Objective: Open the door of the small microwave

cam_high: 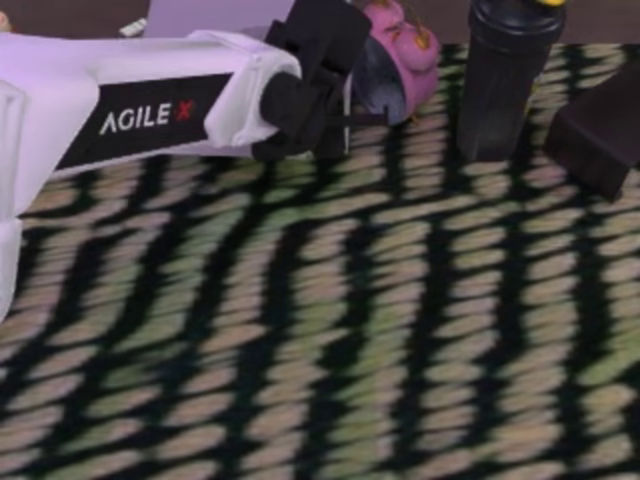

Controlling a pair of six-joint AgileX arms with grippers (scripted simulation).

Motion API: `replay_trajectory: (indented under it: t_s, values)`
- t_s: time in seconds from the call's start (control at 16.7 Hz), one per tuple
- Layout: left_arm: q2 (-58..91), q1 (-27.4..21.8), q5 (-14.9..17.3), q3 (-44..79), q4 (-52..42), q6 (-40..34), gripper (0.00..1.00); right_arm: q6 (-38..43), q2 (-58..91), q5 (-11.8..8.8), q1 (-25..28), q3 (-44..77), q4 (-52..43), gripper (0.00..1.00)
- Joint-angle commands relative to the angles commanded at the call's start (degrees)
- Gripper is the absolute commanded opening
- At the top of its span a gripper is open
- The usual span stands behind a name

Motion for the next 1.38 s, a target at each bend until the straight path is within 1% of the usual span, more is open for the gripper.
replay_trajectory:
  t_s: [0.78, 0.9, 1.26, 1.38]
  values:
    - [0.0, 0.0, 0.0, 0.0, 0.0, 0.0, 0.0, 0.0, 0.0, 0.0, 0.0, 0.0, 0.0, 1.0]
    - [0.31, -0.35, 0.49, -0.13, 0.09, -0.16, 0.0, 0.0, 0.0, 0.0, 0.0, 0.0, 0.0, 1.0]
    - [-2.6, 0.35, 2.14, -3.96, 2.7, 3.03, 0.0, 0.0, 0.0, 0.0, 0.0, 0.0, 0.0, 1.0]
    - [-2.65, 0.38, 2.23, -4.29, 2.74, 3.25, 0.0, 0.0, 0.0, 0.0, 0.0, 0.0, 0.0, 1.0]
